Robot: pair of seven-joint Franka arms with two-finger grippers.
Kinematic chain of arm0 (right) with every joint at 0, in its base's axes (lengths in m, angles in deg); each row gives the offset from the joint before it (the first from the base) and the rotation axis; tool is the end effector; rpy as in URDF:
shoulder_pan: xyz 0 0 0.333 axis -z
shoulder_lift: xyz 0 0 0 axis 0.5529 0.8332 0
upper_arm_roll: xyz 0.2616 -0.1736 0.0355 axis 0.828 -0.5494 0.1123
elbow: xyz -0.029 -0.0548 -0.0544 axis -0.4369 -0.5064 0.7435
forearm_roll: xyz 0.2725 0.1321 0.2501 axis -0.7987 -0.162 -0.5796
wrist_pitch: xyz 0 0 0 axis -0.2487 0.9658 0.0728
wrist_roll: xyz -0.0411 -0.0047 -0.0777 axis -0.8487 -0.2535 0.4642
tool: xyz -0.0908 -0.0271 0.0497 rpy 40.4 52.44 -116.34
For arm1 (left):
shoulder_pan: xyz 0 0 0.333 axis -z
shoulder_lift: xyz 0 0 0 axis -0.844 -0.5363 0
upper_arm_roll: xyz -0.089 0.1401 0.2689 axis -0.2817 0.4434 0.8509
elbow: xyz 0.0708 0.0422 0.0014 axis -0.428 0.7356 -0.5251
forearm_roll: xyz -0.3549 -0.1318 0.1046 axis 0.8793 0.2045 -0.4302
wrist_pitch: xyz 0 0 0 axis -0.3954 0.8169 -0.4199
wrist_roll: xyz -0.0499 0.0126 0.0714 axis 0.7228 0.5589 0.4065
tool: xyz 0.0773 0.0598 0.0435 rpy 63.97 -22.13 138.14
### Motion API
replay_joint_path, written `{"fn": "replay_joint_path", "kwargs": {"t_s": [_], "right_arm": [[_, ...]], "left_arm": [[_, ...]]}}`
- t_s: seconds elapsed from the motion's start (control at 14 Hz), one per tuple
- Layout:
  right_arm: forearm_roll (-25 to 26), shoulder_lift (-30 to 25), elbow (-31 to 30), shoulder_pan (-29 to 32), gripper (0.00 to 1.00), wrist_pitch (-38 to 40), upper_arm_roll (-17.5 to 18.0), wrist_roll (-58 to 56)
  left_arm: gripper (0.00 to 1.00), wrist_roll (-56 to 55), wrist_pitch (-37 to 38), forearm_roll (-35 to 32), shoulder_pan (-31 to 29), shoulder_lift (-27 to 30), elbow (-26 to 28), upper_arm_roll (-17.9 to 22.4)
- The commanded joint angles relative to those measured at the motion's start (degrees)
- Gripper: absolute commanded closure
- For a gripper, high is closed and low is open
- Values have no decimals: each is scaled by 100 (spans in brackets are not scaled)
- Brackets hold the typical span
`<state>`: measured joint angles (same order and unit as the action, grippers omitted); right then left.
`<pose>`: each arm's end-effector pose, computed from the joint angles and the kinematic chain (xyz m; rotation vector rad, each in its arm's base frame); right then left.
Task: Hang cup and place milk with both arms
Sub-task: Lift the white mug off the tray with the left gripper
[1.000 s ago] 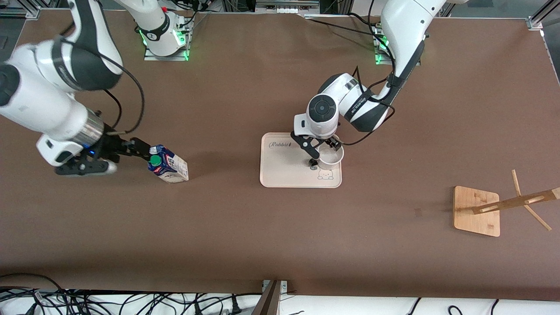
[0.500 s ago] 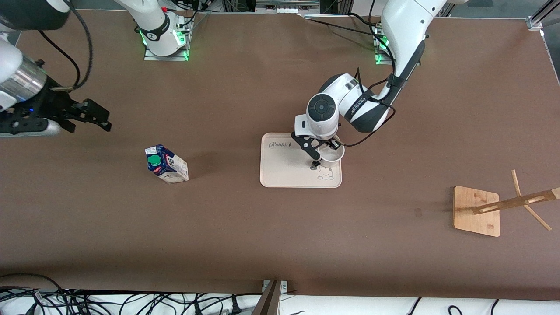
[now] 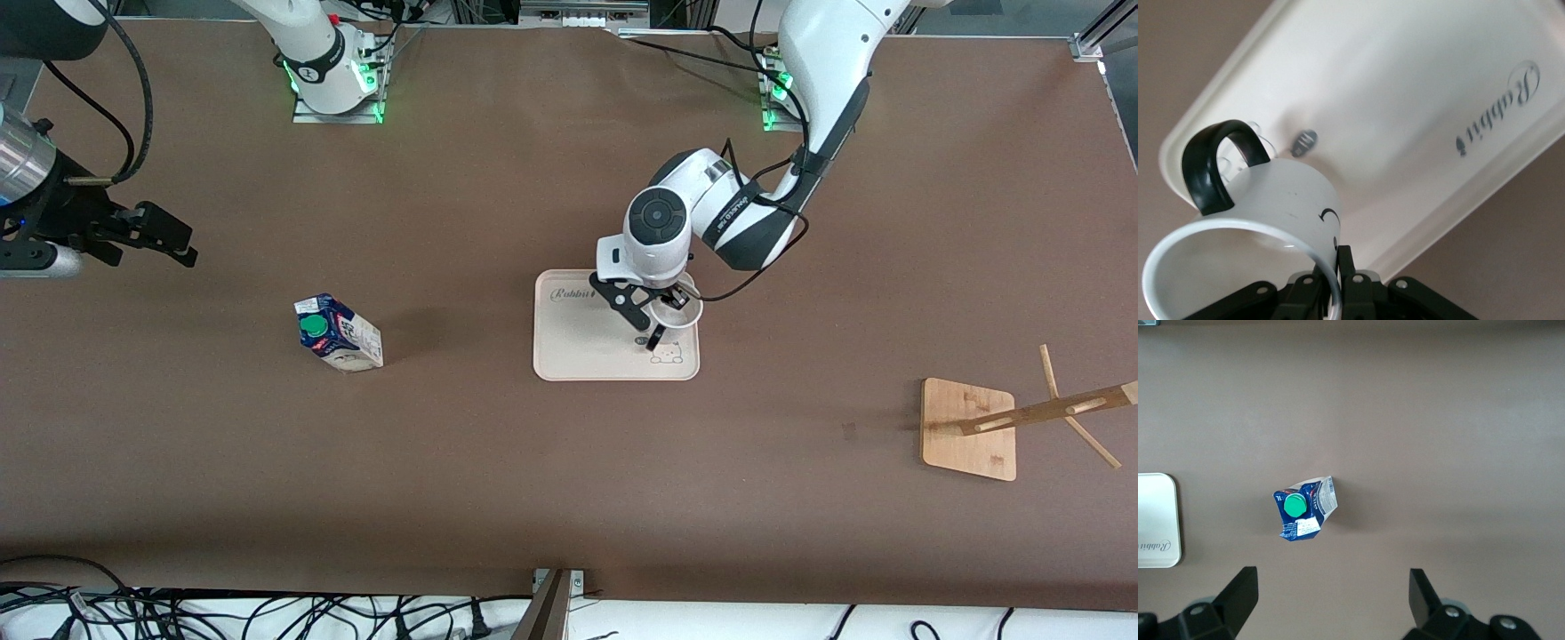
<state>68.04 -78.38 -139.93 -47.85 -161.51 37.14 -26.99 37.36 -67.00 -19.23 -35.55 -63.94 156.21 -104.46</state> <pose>0.5927 0.0408 0.5907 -3.1029 0.0399 -0.0953 0.5331 -0.3883 0.2666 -2.8842 1.1113 0.1604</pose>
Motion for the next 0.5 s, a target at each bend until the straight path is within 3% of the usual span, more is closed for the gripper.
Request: {"fn": "replay_joint_path", "kwargs": {"t_s": [0.0, 0.14, 0.29, 0.43], "right_arm": [[80, 62, 155, -4, 0, 59, 13, 80], [124, 63, 128, -4, 0, 15, 13, -7], [247, 80, 111, -21, 0, 59, 22, -86], [265, 80, 111, -65, 0, 68, 39, -122]], "left_arm": [[100, -127, 158, -39, -154, 507, -387, 45], [100, -118, 228, -21, -408, 1016, -564, 63], [100, -118, 526, 502, -873, 1377, -591, 141], [100, -118, 545, 918, -1007, 1606, -591, 561]]}}
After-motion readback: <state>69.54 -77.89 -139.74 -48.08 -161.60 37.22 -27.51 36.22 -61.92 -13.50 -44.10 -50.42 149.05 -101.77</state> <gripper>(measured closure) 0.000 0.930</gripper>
